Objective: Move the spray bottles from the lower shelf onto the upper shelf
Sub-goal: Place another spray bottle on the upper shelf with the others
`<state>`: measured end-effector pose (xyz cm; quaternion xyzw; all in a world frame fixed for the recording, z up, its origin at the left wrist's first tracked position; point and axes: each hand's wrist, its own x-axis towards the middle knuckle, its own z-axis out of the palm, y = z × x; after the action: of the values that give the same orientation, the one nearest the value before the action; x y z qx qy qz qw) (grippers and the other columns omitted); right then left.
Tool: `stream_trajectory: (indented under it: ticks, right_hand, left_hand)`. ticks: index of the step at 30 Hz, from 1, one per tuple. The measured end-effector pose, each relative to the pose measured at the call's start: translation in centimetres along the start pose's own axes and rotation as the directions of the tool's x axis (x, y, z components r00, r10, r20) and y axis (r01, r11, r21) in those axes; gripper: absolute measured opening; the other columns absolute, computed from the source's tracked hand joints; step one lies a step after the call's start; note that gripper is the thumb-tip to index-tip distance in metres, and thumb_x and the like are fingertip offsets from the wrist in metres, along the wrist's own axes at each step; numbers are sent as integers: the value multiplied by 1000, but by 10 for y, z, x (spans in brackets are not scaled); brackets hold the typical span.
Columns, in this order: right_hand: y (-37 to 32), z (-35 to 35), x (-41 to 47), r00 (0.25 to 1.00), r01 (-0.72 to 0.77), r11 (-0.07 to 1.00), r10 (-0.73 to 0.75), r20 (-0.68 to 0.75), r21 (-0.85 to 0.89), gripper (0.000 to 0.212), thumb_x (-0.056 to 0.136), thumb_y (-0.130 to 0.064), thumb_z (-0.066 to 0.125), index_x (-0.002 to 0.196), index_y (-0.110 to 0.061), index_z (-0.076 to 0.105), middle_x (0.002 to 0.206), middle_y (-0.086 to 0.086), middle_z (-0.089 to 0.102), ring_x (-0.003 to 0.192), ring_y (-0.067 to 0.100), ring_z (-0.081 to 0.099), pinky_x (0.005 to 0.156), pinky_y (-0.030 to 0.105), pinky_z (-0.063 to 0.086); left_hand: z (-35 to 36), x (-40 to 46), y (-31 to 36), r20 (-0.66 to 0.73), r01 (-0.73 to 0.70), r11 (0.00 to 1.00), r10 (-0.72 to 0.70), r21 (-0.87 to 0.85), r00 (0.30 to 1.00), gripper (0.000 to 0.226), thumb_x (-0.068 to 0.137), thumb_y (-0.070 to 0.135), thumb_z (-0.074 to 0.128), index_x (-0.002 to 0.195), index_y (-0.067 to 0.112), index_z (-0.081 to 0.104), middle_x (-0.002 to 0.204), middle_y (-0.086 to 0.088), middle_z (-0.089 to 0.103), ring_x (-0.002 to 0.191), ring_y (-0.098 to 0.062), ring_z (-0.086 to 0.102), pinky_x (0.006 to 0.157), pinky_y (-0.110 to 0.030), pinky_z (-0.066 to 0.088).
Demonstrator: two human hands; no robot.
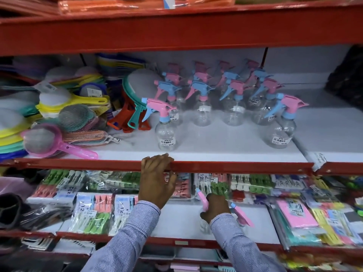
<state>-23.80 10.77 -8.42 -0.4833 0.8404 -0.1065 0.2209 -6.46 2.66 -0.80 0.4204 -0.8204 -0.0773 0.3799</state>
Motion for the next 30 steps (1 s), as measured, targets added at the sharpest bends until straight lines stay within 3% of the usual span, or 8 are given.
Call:
stream_trajectory:
  ticks: [4,6,9,13,17,23,26,30]
  right_hand:
    - [-12,-65,-31,985,168,981,-165,-47,94,23,59,-26,78,62,-24,55,67,-2,58,63,15,56,57,20,43]
    - [-21,-108,-56,958,272,956,-259,-120,109,32,60,-27,75,50,-23,44,53,-6,49,51,11,48,45,13,32]
    - [-35,-173,-89,857,418,902,-352,-376,109,29,63,-26,74,56,-15,48,50,0,50,45,11,43,46,20,36]
    - [-61,-227,-85,742,541,812,-338,-579,220,23,61,-24,82,74,-14,66,64,0,68,59,15,59,56,21,45]
    - [-88,-242,-33,747,514,835,-321,-581,199,25,62,-27,83,75,-10,69,72,7,71,68,25,65,62,29,50]
    - [-95,-221,28,779,466,865,-302,-549,184,23,61,-21,80,65,-10,60,71,8,68,66,26,60,60,23,41]
    - [-90,-214,39,781,458,856,-260,-568,240,30,61,-24,82,83,-20,62,80,0,65,71,19,56,69,20,39]
    - [-87,-207,49,811,443,805,-171,-560,394,57,54,-26,83,104,-26,55,92,-1,73,80,18,69,79,23,52]
  left_hand:
    - [2,0,1,-33,-9,1000,9,0,999,42,69,17,73,110,16,65,111,-5,70,106,-20,57,103,-38,34]
    - [3,-1,1,-46,-10,1000,10,-3,999,40,69,19,71,108,17,65,109,-4,70,104,-19,56,102,-37,35]
    - [3,0,4,-60,-1,1000,1,-10,998,36,71,26,66,106,19,65,108,-2,70,103,-21,59,105,-39,34]
    - [1,0,8,-84,5,1000,-7,-23,996,34,71,34,58,101,19,67,106,-3,71,103,-20,59,105,-31,29]
    - [1,-2,7,-49,36,999,-35,6,998,36,73,35,56,105,20,66,110,-1,71,105,-20,60,108,-40,34]
    - [2,-2,4,-29,39,999,-39,5,999,30,77,31,63,106,25,63,110,6,67,108,-14,57,108,-41,34]
    - [3,-1,4,-45,33,999,-32,4,998,30,78,33,60,106,23,65,110,6,67,106,-14,56,107,-40,35]
    - [5,0,2,-60,15,1000,-15,0,998,32,78,33,59,107,22,65,111,6,67,106,-12,55,108,-38,32]
